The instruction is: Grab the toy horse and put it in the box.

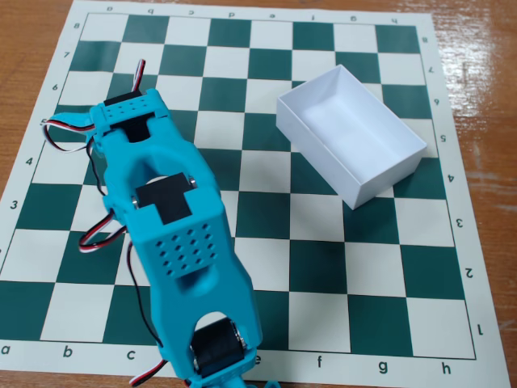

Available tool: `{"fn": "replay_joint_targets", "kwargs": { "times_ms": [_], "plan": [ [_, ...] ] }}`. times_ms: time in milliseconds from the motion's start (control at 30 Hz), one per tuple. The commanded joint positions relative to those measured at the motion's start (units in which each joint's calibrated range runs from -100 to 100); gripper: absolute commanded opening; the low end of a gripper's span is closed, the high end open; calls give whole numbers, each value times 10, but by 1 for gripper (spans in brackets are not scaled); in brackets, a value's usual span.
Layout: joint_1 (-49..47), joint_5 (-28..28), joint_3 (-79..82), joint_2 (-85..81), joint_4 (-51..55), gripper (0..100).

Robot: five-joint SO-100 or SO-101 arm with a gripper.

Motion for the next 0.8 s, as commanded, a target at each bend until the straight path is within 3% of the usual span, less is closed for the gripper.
{"fn": "replay_joint_targets", "kwargs": {
  "times_ms": [0, 100, 167, 300, 767],
  "plan": [
    [1, 1, -24, 3, -12, 54],
    [-2, 1, -27, 8, -19, 34],
    [-3, 1, -28, 6, -21, 14],
    [-3, 1, -24, -5, -33, 0],
    [8, 0, 22, -79, -38, 0]
  ]
}}
